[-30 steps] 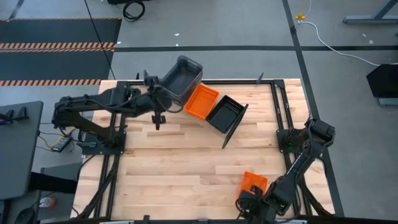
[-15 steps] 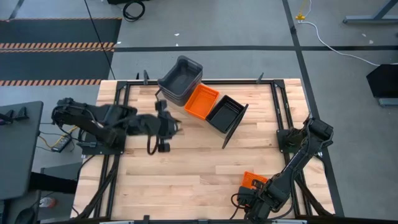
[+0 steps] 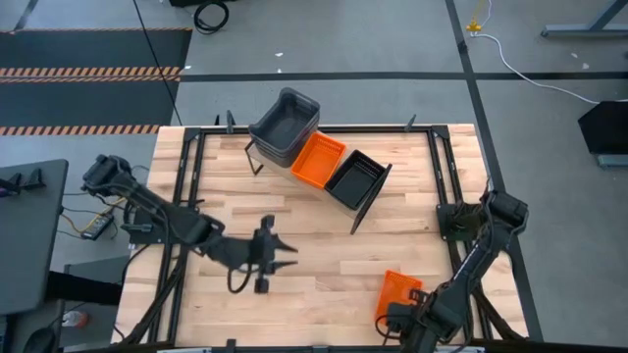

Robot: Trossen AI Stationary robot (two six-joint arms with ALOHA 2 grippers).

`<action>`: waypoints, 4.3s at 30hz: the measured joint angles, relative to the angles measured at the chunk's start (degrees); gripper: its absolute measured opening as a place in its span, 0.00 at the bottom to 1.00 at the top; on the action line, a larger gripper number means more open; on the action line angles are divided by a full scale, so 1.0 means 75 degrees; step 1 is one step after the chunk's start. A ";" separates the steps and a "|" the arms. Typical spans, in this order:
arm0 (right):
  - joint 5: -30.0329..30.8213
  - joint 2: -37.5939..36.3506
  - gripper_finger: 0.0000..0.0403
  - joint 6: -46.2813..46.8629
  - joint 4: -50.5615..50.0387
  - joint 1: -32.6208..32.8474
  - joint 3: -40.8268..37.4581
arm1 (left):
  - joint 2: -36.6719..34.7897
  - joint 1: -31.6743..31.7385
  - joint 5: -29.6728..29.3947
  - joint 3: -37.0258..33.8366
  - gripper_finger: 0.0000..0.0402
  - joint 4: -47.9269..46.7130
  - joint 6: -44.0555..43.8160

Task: Stack baskets on shelf by color
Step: Stack the orange basket on top of the other orange baskets on the shelf

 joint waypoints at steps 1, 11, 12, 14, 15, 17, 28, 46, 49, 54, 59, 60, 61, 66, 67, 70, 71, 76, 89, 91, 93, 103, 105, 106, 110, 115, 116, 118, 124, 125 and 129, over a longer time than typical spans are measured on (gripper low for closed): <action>0.0002 0.0036 0.38 0.0048 -0.0163 0.0035 0.0000 | 0.0004 -0.0105 -0.0069 -0.0298 0.32 0.0509 -0.0010; -0.0850 0.0998 0.38 -0.0962 -0.0170 0.0012 0.0000 | 0.0050 -0.0817 -0.1166 -0.2126 0.32 0.3151 -0.0549; -0.1080 0.1127 0.38 -0.1128 -0.0237 -0.0036 -0.0003 | 0.0050 -0.0861 -0.1220 -0.2160 0.32 0.3215 -0.0628; -0.1369 0.1255 0.38 -0.1481 -0.0276 -0.0149 0.0020 | 0.0050 -0.0965 -0.1361 -0.2213 0.32 0.3346 -0.0685; -0.1445 0.1309 0.38 -0.1639 -0.0298 -0.0208 0.0035 | 0.0050 -0.1018 -0.1462 -0.2222 0.32 0.3312 -0.0696; -0.1561 0.1335 0.38 -0.1903 -0.0314 -0.0349 0.0037 | 0.0050 -0.1124 -0.1596 -0.2224 0.32 0.3363 -0.0717; -0.0394 0.0656 0.29 -0.3033 -0.0703 -0.1093 -0.0015 | 0.0050 -0.1404 -0.2260 -0.2221 0.32 0.3853 -0.0812; 0.0621 0.0587 0.02 -0.5526 -0.2382 -0.1707 0.2772 | 0.0050 -0.1380 -0.2427 -0.2218 0.32 0.7778 0.3330; 0.1372 0.0586 0.02 -0.6032 -0.3018 -0.1843 0.3891 | 0.0050 -0.1380 -0.2569 -0.2218 0.32 0.8731 0.4469; 0.2788 0.0586 0.02 -0.6910 -0.3806 -0.2277 0.5567 | 0.0047 -0.1392 -0.2575 -0.2218 0.32 1.0157 0.5942; 0.3577 0.0582 0.02 -0.7367 -0.4150 -0.3233 0.6804 | 0.0038 -0.1365 -0.2572 -0.2215 0.32 1.0891 0.6753; 0.3560 0.0580 0.02 -0.7442 -0.4136 -0.3482 0.6978 | 0.0041 -0.1335 -0.2574 -0.2215 0.32 1.0946 0.6810; 0.3538 0.0577 0.02 -0.7491 -0.4129 -0.3743 0.7113 | 0.0041 -0.1299 -0.2575 -0.2215 0.32 1.0980 0.6814; 0.2994 0.0577 0.02 -0.7591 -0.4078 -0.5081 0.7294 | 0.0041 -0.1039 -0.2575 -0.2215 0.32 1.0771 0.6446; 0.2860 0.0580 0.02 -0.7577 -0.4086 -0.5313 0.7294 | 0.0041 -0.0991 -0.2574 -0.2215 0.32 1.0667 0.6296; 0.2437 0.0636 0.02 -0.7531 -0.4012 -0.5890 0.7294 | 0.0044 -0.0904 -0.2575 -0.2215 0.32 1.0433 0.5946; 0.2338 0.0644 0.02 -0.7534 -0.3988 -0.6027 0.7294 | 0.0044 -0.0902 -0.2575 -0.2215 0.32 1.0446 0.5936; 0.2120 0.0644 0.02 -0.7595 -0.3833 -0.6597 0.7294 | 0.0041 -0.0922 -0.2575 -0.2215 0.32 1.0463 0.6130; 0.1888 0.0665 0.02 -0.7576 -0.4224 -0.7350 0.6989 | -0.0454 -0.1827 -0.4015 -0.2215 0.32 1.0454 0.7374; 0.1885 0.0673 0.02 -0.7577 -0.4337 -0.7369 0.6965 | -0.0476 -0.1949 -0.4054 -0.2213 0.32 1.0496 0.7464; 0.1892 0.0670 0.02 -0.7594 -0.4403 -0.7380 0.6965 | -0.0478 -0.2053 -0.4083 -0.2213 0.32 1.0512 0.7617; 0.2141 0.0670 0.02 -0.7773 -0.4527 -0.7543 0.6965 | -0.0478 -0.2009 -0.3994 -0.2213 0.32 1.0518 0.7187; 0.2138 0.0670 0.02 -0.7778 -0.4530 -0.7542 0.6965 | -0.0478 -0.1973 -0.3845 -0.2213 0.32 1.0480 0.7012; 0.2138 0.0670 0.02 -0.7790 -0.4530 -0.7540 0.6965 | -0.0478 -0.1967 -0.3781 -0.2213 0.32 1.0467 0.6950; 0.2138 0.0670 0.02 -0.7787 -0.4530 -0.7543 0.6965 | -0.0478 -0.1970 -0.3693 -0.2213 0.32 1.0450 0.6914; 0.2135 0.0670 0.02 -0.7794 -0.4530 -0.7540 0.6965 | -0.0478 -0.1968 -0.3685 -0.2213 0.32 1.0452 0.6910; 0.2135 0.0670 0.02 -0.7794 -0.4530 -0.7540 0.6965 | -0.0478 -0.1965 -0.3685 -0.2213 0.32 1.0452 0.6910; 0.2135 0.0670 0.02 -0.7794 -0.4530 -0.7540 0.6965 | -0.0478 -0.1916 -0.3664 -0.2213 0.32 1.0452 0.6909; 0.2135 0.0670 0.02 -0.7795 -0.4530 -0.7540 0.6965 | -0.0478 -0.1733 -0.3219 -0.2213 0.32 1.0461 0.6906; 0.2132 0.0670 0.02 -0.7796 -0.4530 -0.7540 0.6965 | -0.0478 -0.1690 -0.3144 -0.2213 0.32 1.0458 0.6880; 0.2130 0.0670 0.02 -0.7796 -0.4530 -0.7540 0.6965 | -0.0475 -0.1555 -0.3082 -0.2213 0.32 1.0445 0.6753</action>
